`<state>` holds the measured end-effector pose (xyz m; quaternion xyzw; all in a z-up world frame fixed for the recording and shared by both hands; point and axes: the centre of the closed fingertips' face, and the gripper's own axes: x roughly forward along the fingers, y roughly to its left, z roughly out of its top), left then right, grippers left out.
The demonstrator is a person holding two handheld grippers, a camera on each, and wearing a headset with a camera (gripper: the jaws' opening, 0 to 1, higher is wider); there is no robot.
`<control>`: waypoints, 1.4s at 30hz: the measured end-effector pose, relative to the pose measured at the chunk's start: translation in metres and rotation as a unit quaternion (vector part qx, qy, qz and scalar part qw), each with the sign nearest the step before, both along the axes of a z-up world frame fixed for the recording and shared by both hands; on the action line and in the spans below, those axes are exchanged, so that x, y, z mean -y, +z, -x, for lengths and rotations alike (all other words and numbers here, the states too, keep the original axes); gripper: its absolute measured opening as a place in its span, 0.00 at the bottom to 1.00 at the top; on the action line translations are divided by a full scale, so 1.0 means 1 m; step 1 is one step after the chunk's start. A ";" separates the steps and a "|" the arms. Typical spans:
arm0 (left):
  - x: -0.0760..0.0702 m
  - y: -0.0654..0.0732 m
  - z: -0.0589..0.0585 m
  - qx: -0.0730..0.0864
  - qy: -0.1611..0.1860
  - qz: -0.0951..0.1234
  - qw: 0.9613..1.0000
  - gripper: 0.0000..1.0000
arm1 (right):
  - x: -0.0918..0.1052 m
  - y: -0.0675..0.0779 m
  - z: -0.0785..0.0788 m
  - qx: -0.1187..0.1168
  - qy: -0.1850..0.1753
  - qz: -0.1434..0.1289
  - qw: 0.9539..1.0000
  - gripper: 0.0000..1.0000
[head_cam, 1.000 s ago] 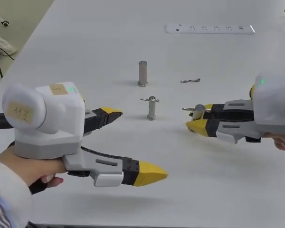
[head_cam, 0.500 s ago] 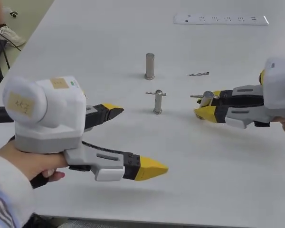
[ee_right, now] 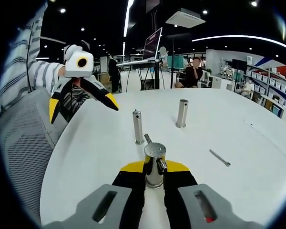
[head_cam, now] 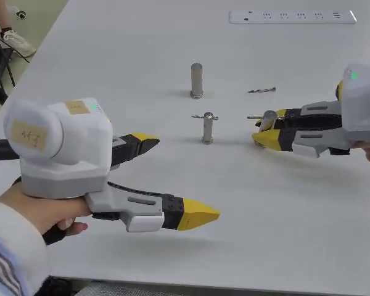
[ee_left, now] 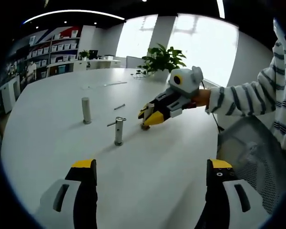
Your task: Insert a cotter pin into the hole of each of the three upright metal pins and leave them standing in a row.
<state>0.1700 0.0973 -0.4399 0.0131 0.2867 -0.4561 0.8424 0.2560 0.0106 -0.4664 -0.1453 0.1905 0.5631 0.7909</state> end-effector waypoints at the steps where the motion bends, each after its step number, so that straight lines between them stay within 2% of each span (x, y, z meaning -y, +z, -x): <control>1: 0.000 0.000 0.000 -0.001 0.001 0.000 1.000 0.94 | 0.000 0.000 0.000 0.000 0.000 0.000 1.000 0.08; 19: 0.000 0.003 0.004 -0.002 0.007 -0.002 1.000 0.94 | 0.002 -0.003 -0.001 0.002 -0.011 -0.009 1.000 0.09; 22: 0.000 0.005 0.005 -0.001 0.009 -0.003 1.000 0.94 | 0.003 -0.003 -0.004 0.000 -0.029 -0.007 1.000 0.11; 26: -0.001 0.006 0.006 0.001 0.011 -0.002 1.000 0.94 | 0.004 0.010 -0.005 0.007 -0.045 -0.028 0.999 0.29; 29: 0.001 0.010 0.006 0.010 0.010 0.003 1.000 0.91 | 0.006 0.019 0.000 0.012 -0.051 -0.025 0.998 0.35; 31: 0.004 0.012 0.007 0.005 0.013 0.010 1.000 0.92 | 0.008 0.027 0.006 0.019 -0.052 -0.025 0.998 0.38; 33: 0.007 0.014 0.009 0.001 0.009 0.009 1.000 0.92 | 0.013 0.035 0.008 0.010 -0.077 -0.028 0.997 0.44; 35: 0.009 0.018 0.012 0.005 0.001 0.003 1.000 0.92 | 0.016 0.045 0.013 0.019 -0.079 -0.032 0.996 0.51; 36: 0.010 0.019 0.012 0.006 -0.001 0.003 1.000 0.92 | 0.019 0.045 0.011 0.015 -0.084 -0.038 0.996 0.53; 42: 0.015 0.035 0.012 0.021 -0.009 0.010 1.000 0.93 | 0.031 0.072 0.034 0.006 -0.110 -0.046 0.993 0.66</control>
